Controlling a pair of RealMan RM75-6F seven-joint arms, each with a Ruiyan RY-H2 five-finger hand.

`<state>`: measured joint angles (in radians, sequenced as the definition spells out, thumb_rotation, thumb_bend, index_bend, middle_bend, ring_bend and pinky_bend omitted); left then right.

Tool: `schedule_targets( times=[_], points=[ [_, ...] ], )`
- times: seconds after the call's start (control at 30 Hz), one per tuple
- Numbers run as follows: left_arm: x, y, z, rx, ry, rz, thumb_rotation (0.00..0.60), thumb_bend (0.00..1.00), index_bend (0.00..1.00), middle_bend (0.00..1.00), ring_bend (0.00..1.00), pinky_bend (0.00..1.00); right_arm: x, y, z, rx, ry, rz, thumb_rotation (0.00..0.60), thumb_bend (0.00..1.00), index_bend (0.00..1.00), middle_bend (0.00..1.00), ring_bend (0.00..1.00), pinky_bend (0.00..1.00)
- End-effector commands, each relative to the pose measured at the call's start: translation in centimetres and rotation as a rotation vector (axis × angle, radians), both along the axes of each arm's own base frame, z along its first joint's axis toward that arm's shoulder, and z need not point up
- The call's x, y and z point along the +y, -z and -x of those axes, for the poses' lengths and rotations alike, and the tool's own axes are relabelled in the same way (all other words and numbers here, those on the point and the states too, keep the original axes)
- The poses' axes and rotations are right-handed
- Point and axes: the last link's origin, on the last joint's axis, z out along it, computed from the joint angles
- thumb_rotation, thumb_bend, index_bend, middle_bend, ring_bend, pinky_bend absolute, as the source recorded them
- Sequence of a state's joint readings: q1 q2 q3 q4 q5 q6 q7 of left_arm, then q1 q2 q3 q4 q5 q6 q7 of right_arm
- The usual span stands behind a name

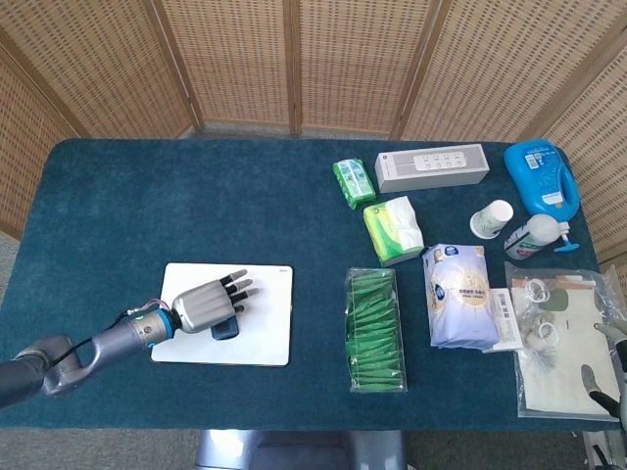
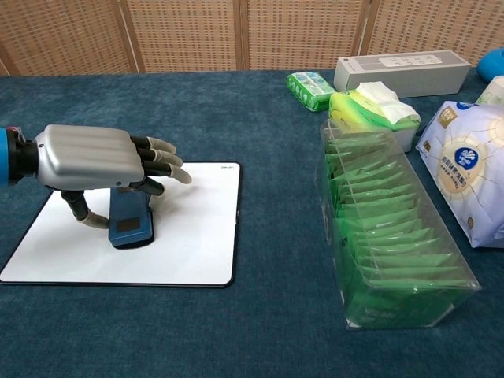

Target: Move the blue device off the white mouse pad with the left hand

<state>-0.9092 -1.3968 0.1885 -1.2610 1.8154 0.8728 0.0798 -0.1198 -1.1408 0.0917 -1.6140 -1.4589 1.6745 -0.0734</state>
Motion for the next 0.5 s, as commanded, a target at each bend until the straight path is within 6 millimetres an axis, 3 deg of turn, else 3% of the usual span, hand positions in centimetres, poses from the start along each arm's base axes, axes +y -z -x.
schedule_targets(
  times=[0.03,0.23,0.5],
  points=[
    [-0.5,0.2,-0.6,-0.012,0.018,0.016,0.6,0.34,0.67,0.1,0.0,0.0,0.1,0.0,0.0,-0.001,0.0,0.002,0.6,0.31,0.26,0.23,0.12,0.25],
    [-0.7,0.5,-0.9,-0.012,0.033,0.023,0.6,0.34,0.67,0.11,0.0,0.0,0.2,0.1,0.1,-0.006,0.002,0.003,0.6,0.31,0.26,0.23,0.12,0.25],
    [0.6,0.0,-0.5,-0.001,0.007,-0.024,0.6,0.34,0.67,0.11,0.0,0.0,0.3,-0.1,0.1,-0.004,0.0,0.01,0.6,0.31,0.26,0.23,0.12,0.25]
  ],
)
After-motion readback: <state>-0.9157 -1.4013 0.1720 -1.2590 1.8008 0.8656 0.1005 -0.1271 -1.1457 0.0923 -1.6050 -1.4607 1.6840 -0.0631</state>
